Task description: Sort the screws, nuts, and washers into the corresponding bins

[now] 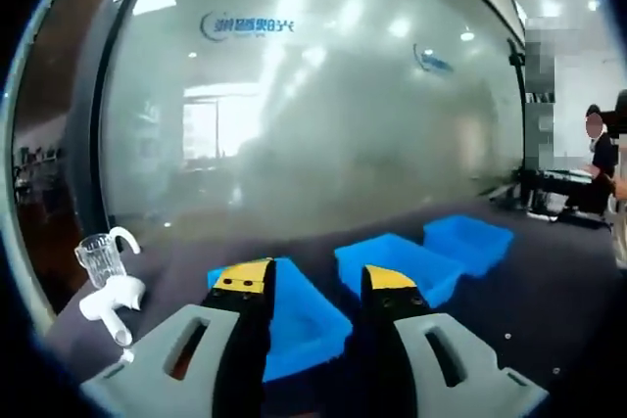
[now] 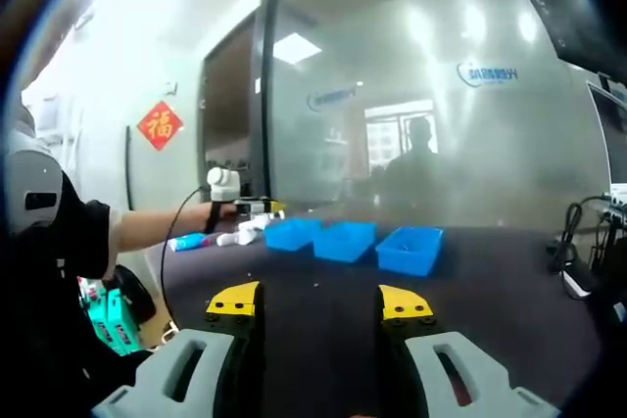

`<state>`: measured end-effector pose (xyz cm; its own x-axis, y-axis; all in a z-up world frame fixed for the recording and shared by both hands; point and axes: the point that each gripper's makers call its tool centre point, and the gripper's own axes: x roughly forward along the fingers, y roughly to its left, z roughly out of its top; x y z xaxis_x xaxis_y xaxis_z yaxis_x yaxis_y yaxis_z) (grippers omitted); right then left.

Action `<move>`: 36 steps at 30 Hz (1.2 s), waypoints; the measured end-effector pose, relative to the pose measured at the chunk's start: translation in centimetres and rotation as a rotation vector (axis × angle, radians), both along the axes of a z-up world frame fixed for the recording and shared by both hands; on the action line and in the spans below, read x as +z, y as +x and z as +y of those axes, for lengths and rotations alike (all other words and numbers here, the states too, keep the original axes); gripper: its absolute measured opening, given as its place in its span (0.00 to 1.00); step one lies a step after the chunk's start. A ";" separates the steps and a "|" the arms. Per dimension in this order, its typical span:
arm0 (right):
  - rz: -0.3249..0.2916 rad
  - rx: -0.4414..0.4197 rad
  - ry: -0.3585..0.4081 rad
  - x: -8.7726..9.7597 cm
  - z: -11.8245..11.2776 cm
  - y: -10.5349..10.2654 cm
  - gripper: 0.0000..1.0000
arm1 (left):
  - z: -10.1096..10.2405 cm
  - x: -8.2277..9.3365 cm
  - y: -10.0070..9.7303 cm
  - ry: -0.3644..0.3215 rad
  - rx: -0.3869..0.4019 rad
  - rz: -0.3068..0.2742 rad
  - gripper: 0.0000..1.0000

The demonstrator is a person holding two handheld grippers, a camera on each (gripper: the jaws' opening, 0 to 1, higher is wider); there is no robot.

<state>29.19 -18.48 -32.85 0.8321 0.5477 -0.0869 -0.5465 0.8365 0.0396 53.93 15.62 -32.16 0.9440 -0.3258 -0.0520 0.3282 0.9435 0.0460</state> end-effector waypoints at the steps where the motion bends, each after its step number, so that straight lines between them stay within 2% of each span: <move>1: 0.000 0.000 0.001 0.0 0.0 0.0 0.41 | -0.6 -0.1 -0.6 -0.007 -0.029 0.006 0.33; 5: -0.004 0.000 -0.002 0.2 0.0 0.0 0.41 | -2.4 0.1 -3.6 0.010 -0.101 -0.002 0.34; 7: -0.008 0.001 -0.002 0.3 0.1 -0.1 0.41 | -3.1 0.4 -5.7 -0.010 -0.131 -0.013 0.34; 9: -0.011 -0.001 0.001 0.4 0.1 -0.2 0.41 | -3.3 0.4 -6.7 -0.024 -0.152 -0.028 0.34; 16: -0.022 -0.028 0.012 0.9 -1.0 -0.2 0.41 | -3.4 -0.1 -12.4 -0.064 -0.197 -0.037 0.34; 19: -0.024 -0.034 0.015 1.0 -1.2 -0.1 0.41 | -3.1 -0.5 -13.5 -0.073 -0.220 -0.033 0.34; 21: -0.028 -0.041 0.016 1.1 -1.4 0.0 0.41 | -3.6 -0.9 -14.6 -0.063 -0.270 -0.016 0.34; 26: -0.027 -0.050 0.012 1.0 -1.6 0.0 0.41 | -4.4 -1.4 -16.2 -0.057 -0.339 0.000 0.35; 30: -0.022 -0.057 -0.020 0.6 -1.7 -0.1 0.41 | -5.0 -1.8 -16.8 -0.028 -0.381 0.016 0.35; 36: -0.014 -0.063 -0.046 0.0 -1.9 -0.2 0.41 | -6.1 -1.6 -16.4 -0.009 -0.416 0.029 0.35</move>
<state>28.98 -20.33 -32.86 0.8664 0.4895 -0.0988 -0.4926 0.8702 -0.0076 37.51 9.56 -33.78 0.7301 -0.6795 -0.0721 0.6823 0.7307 0.0230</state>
